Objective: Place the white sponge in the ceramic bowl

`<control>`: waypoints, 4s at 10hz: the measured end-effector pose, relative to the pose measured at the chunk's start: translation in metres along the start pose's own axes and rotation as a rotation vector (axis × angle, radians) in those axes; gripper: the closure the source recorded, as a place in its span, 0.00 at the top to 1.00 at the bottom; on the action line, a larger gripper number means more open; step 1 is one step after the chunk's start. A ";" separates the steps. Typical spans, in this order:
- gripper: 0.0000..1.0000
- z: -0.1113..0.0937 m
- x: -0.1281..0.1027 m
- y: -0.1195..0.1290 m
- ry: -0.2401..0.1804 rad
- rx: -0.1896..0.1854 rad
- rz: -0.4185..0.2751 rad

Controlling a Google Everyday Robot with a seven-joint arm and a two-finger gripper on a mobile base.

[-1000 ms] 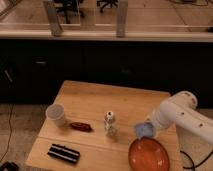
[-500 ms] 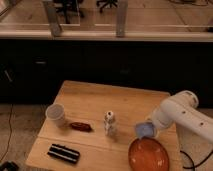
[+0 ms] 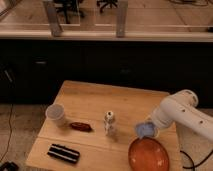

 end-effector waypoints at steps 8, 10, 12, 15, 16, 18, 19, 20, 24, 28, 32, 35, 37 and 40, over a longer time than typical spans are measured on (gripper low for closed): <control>0.03 0.003 0.005 0.002 -0.006 -0.024 -0.016; 0.03 0.004 0.005 0.003 -0.007 -0.030 -0.020; 0.03 0.005 0.005 0.003 -0.009 -0.037 -0.026; 0.03 0.006 0.006 0.005 -0.010 -0.046 -0.032; 0.03 0.006 0.006 0.005 -0.011 -0.050 -0.035; 0.03 0.007 0.006 0.005 -0.011 -0.055 -0.040; 0.03 0.008 0.006 0.006 -0.012 -0.059 -0.043; 0.03 0.008 0.006 0.006 -0.012 -0.062 -0.045; 0.03 0.009 0.006 0.007 -0.015 -0.073 -0.051; 0.03 0.011 0.007 0.008 -0.016 -0.087 -0.058; 0.03 0.012 0.007 0.010 -0.018 -0.101 -0.062; 0.03 0.014 0.005 0.007 -0.020 -0.109 -0.069; 0.03 0.015 0.006 0.009 -0.020 -0.116 -0.067; 0.03 0.016 0.004 0.008 -0.023 -0.127 -0.074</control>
